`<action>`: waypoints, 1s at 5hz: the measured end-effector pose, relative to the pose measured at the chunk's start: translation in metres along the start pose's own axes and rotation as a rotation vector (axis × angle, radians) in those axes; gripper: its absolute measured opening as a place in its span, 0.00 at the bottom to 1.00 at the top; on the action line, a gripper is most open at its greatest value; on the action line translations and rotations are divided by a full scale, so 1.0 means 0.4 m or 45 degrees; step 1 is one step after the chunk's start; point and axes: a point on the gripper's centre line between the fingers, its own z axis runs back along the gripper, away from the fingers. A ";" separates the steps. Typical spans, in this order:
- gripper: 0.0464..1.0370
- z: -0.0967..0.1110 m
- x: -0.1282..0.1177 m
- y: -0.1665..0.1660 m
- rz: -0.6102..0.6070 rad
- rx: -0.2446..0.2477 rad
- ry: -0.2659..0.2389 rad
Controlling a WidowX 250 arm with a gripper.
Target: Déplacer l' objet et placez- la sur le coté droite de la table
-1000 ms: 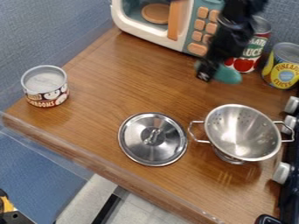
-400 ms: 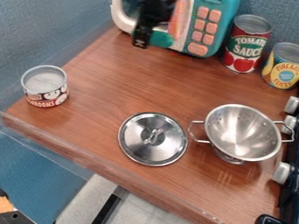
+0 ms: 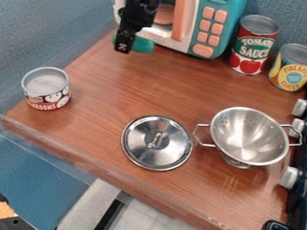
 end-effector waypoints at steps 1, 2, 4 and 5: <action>0.40 -0.050 -0.031 0.006 0.011 -0.036 -0.008; 0.40 -0.077 -0.048 0.021 0.016 -0.067 0.010; 0.75 -0.088 -0.081 0.030 0.056 -0.105 0.006; 0.96 -0.089 -0.078 0.030 0.050 -0.108 -0.022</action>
